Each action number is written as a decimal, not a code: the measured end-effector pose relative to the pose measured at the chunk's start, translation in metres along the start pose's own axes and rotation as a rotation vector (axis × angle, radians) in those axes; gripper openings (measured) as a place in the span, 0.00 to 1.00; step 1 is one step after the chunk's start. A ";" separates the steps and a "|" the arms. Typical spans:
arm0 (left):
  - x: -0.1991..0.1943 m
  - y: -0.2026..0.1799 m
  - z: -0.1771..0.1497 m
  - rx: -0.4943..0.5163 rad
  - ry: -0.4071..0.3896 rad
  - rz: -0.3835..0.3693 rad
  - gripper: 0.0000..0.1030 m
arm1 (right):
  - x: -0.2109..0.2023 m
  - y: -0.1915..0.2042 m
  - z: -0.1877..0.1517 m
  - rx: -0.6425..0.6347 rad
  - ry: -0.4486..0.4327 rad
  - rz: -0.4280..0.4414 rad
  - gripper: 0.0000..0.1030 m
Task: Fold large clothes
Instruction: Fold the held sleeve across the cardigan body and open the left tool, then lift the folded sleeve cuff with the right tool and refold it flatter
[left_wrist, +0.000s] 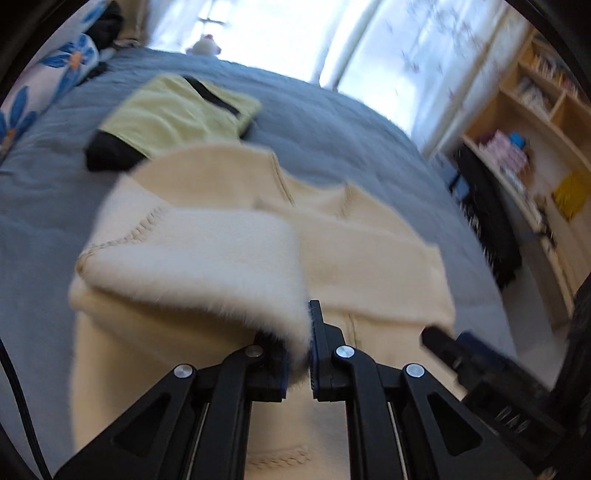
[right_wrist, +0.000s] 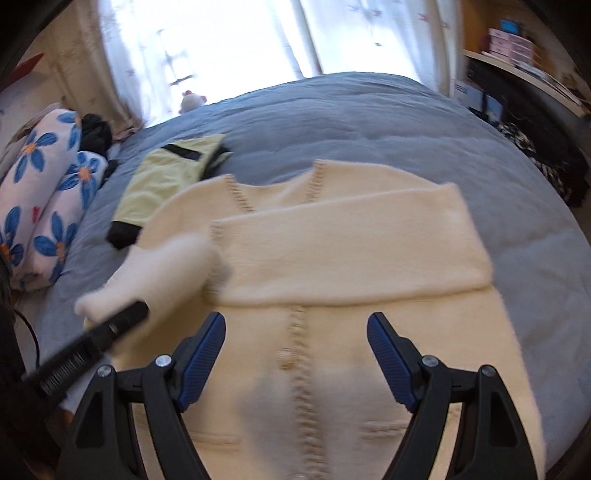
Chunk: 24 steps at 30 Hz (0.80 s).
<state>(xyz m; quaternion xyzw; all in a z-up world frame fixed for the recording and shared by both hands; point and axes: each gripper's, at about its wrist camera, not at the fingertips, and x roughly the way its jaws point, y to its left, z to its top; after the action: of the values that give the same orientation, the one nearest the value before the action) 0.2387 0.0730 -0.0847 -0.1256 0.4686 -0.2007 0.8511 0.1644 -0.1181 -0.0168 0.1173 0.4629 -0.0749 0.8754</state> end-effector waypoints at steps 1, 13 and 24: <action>0.009 -0.005 -0.010 0.013 0.035 0.028 0.06 | 0.002 -0.010 -0.001 0.016 0.010 -0.009 0.77; 0.016 0.028 -0.058 -0.097 0.195 0.068 0.70 | 0.018 -0.051 -0.026 0.055 0.091 0.021 0.77; -0.047 0.069 -0.082 -0.191 0.126 0.113 0.71 | 0.000 -0.004 -0.035 -0.106 0.057 0.087 0.77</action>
<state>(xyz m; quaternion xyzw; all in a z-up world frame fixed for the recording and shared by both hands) 0.1621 0.1534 -0.1209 -0.1666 0.5447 -0.1146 0.8139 0.1359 -0.1126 -0.0363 0.0930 0.4852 -0.0087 0.8694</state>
